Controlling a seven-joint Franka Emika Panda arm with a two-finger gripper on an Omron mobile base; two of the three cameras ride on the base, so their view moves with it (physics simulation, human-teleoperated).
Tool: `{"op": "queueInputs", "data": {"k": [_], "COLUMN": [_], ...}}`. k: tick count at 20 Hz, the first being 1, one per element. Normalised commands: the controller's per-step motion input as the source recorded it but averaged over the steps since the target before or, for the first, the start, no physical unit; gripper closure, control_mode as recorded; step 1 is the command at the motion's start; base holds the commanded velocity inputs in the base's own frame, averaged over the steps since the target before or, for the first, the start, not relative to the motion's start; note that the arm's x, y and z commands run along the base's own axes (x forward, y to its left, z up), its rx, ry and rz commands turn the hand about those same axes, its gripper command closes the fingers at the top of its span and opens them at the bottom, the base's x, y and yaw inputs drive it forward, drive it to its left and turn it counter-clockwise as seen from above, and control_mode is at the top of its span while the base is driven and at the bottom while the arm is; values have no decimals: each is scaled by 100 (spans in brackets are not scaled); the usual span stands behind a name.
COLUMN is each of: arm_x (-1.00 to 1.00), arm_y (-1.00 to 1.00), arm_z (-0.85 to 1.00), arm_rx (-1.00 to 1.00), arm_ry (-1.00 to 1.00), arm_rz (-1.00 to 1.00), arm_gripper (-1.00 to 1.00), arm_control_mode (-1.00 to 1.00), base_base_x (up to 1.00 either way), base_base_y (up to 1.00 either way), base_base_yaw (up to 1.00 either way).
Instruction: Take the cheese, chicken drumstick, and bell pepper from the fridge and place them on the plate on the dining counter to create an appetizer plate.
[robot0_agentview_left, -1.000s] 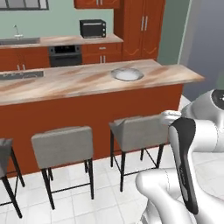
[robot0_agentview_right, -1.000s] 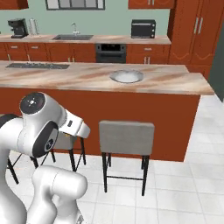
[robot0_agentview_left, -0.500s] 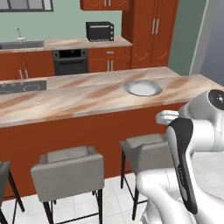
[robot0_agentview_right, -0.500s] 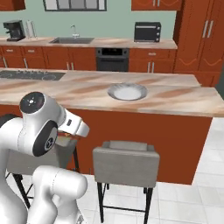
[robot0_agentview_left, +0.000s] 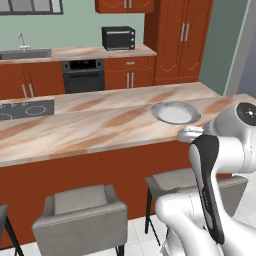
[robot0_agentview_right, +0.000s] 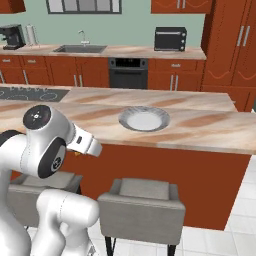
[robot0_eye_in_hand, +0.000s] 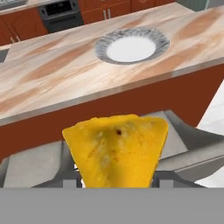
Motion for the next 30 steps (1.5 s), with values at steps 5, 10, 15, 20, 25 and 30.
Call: {"op": "queueInputs", "data": {"k": [5, 10, 15, 20, 25, 30], "arm_x": [63, 93, 100, 93, 76, 60], "arm_y": [-27, -28, -5, -11, -22, -1], "arm_z": [14, 31, 14, -1, -21, -32], "arm_rx": [0, 0, 0, 0, 0, 0], "arm_ry": [0, 0, 1, 0, 0, 0], "arm_rz": [0, 0, 0, 0, 0, 0], "arm_gripper": [100, 100, 100, 100, 100, 100], "arm_control_mode": [-100, -100, -100, -100, -100, -100], "base_base_x": [0, 0, 0, 0, 0, 0], "base_base_y": [0, 0, 0, 0, 0, 0], "base_base_yaw": [0, 0, 0, 0, 0, 0]}}
